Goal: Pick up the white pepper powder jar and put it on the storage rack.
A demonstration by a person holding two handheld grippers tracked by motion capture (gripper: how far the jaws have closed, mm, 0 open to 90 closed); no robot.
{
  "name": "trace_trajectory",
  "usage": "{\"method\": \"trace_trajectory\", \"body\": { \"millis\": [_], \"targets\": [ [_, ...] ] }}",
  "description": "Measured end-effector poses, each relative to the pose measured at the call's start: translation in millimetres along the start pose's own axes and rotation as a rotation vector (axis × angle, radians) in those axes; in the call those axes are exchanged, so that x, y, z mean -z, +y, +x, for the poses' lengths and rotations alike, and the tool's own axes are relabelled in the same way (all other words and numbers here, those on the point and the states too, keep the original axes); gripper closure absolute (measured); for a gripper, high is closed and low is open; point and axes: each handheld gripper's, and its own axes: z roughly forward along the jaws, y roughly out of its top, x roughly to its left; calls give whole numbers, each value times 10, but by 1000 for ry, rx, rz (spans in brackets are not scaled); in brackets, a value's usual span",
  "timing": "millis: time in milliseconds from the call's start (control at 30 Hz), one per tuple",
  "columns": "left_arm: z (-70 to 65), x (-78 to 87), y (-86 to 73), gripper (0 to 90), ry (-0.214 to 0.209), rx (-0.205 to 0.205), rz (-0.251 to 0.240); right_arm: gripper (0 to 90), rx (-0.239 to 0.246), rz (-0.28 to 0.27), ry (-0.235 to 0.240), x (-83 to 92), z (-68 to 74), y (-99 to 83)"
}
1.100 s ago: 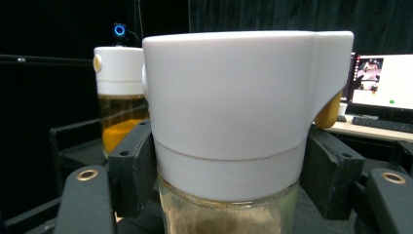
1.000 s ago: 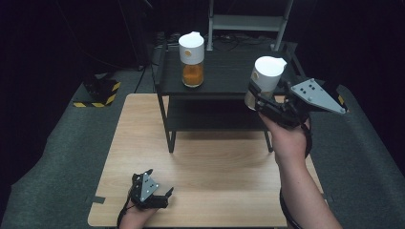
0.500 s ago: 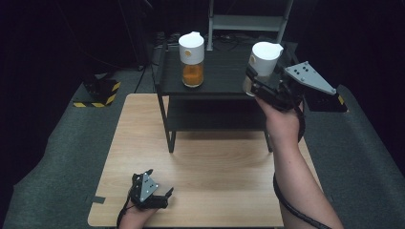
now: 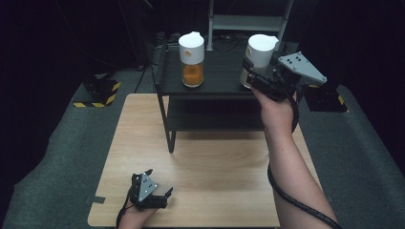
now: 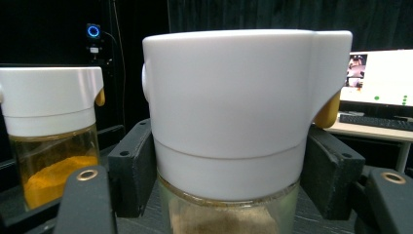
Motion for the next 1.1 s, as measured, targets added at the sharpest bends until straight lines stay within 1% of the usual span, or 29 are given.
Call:
{"method": "trace_trajectory", "body": {
  "millis": [367,533,767,900,1000,1100],
  "targets": [
    [9,3,-7,7,-3,4,-4,303,9,28,-8,-110,11,-35],
    [10,3,-7,7,-3,5,-4,303,-2,26,-3,-135,-14,-59],
    [19,3,-11,7,-6,10,-6,301,6,14,-7,-166,4,-99],
    [18,5,-9,7,-7,7,-5,300,-4,12,-12,-168,6,-109],
    [15,5,-6,7,-7,1,-3,299,0,12,-18,-167,23,-110],
    [14,4,-5,7,-7,0,-3,296,-6,8,-20,-162,24,-119]
  ]
}}
